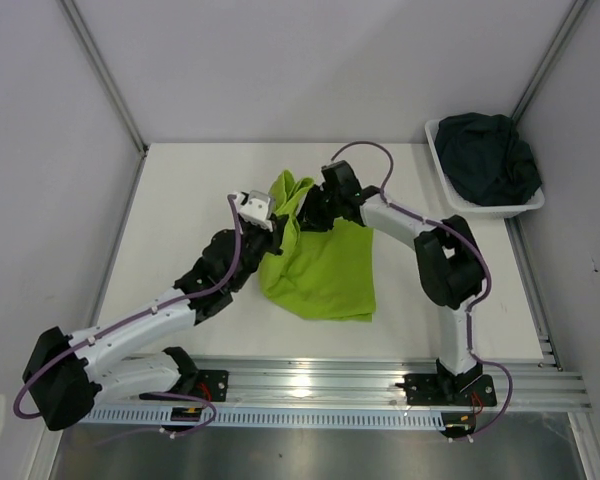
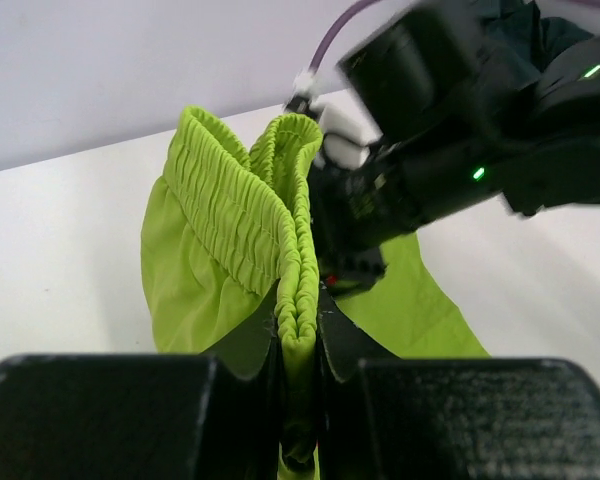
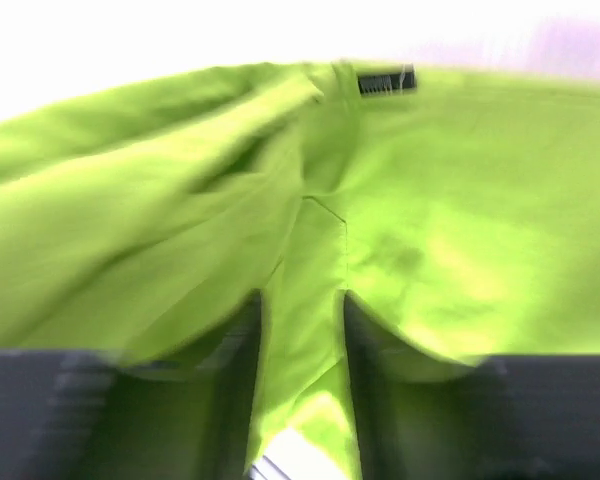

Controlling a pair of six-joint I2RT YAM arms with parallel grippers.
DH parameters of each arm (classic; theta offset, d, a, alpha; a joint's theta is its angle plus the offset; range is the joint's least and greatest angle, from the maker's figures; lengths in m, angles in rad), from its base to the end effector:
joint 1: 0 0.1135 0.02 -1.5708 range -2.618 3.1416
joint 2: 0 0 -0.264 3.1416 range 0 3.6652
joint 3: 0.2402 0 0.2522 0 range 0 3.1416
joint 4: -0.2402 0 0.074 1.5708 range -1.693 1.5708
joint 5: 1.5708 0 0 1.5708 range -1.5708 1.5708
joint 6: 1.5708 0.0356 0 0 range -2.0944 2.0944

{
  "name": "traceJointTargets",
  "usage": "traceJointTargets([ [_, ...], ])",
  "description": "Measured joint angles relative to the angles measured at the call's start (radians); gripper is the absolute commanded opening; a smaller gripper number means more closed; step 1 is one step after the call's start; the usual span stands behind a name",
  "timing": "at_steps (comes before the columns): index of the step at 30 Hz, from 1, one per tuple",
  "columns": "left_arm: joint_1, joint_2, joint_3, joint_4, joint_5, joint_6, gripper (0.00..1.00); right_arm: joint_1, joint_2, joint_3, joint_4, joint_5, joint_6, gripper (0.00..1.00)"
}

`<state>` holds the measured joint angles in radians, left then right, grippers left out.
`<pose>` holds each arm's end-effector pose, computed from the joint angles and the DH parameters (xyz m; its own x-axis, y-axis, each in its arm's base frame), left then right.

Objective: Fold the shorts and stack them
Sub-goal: Fold the shorts

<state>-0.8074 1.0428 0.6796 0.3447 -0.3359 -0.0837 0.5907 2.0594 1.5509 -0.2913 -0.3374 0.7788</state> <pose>0.1778 -0.1688 0.3086 -0.0507 -0.0612 -0.9968 0.4516 0.8888 -0.0775 0.3772 0.2671 0.2026 -0.9277 0.1760 -0.3292 -0.0920 0.7470 0.6585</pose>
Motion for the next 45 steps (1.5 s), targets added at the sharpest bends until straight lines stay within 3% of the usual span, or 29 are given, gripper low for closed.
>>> traceJointTargets([
  [5, -0.036, 0.031, 0.018, -0.012, -0.044, 0.024, 0.15, -0.062, -0.136, -0.065, -0.019, 0.016, -0.040, 0.51],
  [11, -0.083, 0.071, 0.030, -0.015, -0.090, 0.048, 0.15, -0.172, -0.355, -0.269, -0.095, 0.070, -0.124, 0.57],
  [18, -0.140, 0.134, 0.043, -0.011, -0.141, 0.059, 0.16, -0.240, -0.545, -0.518, -0.121, 0.096, -0.203, 0.47],
  [24, -0.208, 0.260, 0.109, -0.003, -0.203, 0.059, 0.15, -0.242, -0.562, -0.619, -0.077, -0.016, -0.206, 0.42],
  [27, -0.241, 0.337, 0.146, 0.002, -0.237, 0.058, 0.15, -0.215, -0.562, -0.617, -0.042, -0.042, -0.203, 0.37],
  [36, -0.331, 0.436, 0.167, 0.056, -0.325, 0.084, 0.15, -0.207, -0.445, -0.516, -0.008, -0.065, -0.196, 0.34],
  [42, -0.388, 0.467, 0.167, 0.123, -0.340, 0.167, 0.25, -0.220, -0.336, -0.452, 0.005, -0.079, -0.201, 0.32],
  [43, -0.393, 0.468, 0.167, 0.125, -0.338, 0.173, 0.40, -0.222, -0.325, -0.448, 0.006, -0.080, -0.204, 0.32],
  [45, -0.398, 0.472, 0.174, 0.114, -0.320, 0.183, 0.53, -0.225, -0.308, -0.447, 0.011, -0.079, -0.208, 0.31],
])
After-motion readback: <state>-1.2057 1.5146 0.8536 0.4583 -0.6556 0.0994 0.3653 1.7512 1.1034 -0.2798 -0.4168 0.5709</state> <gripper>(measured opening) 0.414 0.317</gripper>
